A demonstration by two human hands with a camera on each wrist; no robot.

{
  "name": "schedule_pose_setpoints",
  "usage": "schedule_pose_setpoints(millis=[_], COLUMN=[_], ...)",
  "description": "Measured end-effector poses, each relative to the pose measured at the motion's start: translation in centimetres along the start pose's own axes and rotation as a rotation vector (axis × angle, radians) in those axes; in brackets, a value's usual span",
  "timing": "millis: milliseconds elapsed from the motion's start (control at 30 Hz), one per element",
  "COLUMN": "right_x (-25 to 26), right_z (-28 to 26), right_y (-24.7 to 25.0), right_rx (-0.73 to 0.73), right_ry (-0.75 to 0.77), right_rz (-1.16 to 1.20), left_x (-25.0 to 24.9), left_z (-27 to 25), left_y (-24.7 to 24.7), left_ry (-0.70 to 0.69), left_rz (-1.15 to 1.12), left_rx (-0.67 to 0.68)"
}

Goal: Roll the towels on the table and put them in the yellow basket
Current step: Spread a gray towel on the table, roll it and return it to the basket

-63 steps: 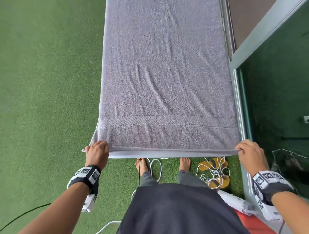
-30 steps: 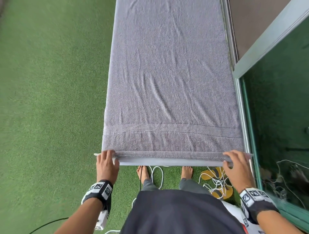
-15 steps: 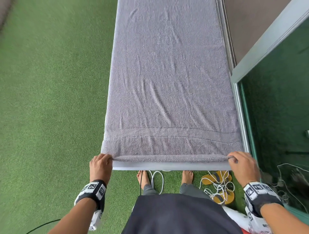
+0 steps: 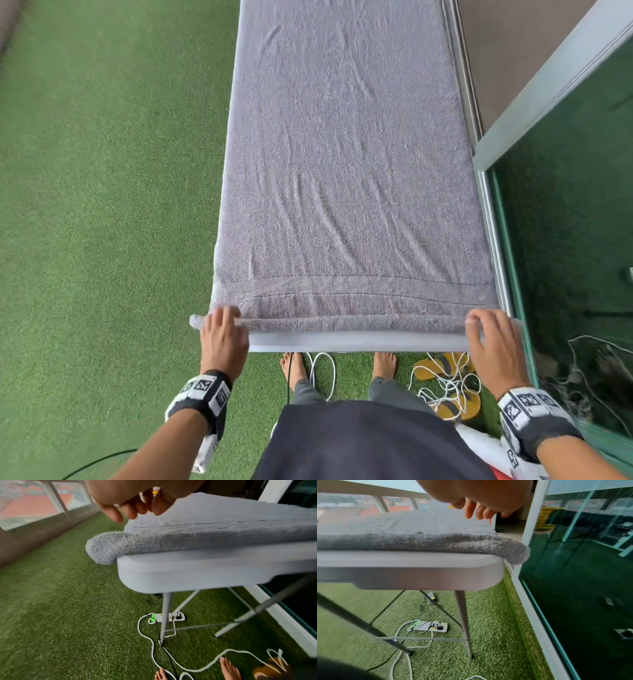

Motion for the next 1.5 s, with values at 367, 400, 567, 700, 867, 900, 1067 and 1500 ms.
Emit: schedule_pose_setpoints(millis=[367,400,567,700,867,900,1067,1500], right_x=[0.0,0.1,-0.6,-0.6,0.6,1.0,0.7,0.9], right_z=[0.4,0.8,2.2,3.2,2.5,2.0,1.3,2.8], right_y=[-1.0,-0.5,-0.9,-0.5,-1.1,-1.8,-2.4,-1.6], right_rx=[0.078,0.053,0.221,0.193,0.128,0.169,0.169,0.229], right_ry=[-0.04,-0.046,-0.026,-0.046,0.023,0.052,0.029,0.057], right_rz=[0.052,0.075,-0.097,-0.142,-0.073,-0.035,-0.025,-0.123], left_x=[0.8,0.6,0.3,0.4,-1.1,-1.0,0.2,0.1], left_z=[0.6,0.8,2.1,2.9,2.0,1.5,1.3,1.9], left_y=[0.3,0.5,0.2,0.0,-0.7,-1.1,-1.1,-0.6], left_ry=[-0.101,-0.087,0.0,0.055,-0.09,-0.125,-0.115,-0.127], left_rz=[-0.025,-0.01,0.142,0.205,0.119,0.113,0.057,0.083], left_rx=[0.003,0.024,0.188,0.154,0.109,0.119,0.084,0.183])
Point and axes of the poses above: each hand's wrist, its own z-axis towards the middle knuckle, its own y-axis out of the back of the hand, x = y × z, the point moved 7 cm from there along z, towards the middle knuckle, and after that the axes turned 5 degrees about y, right-handed, at the moved point
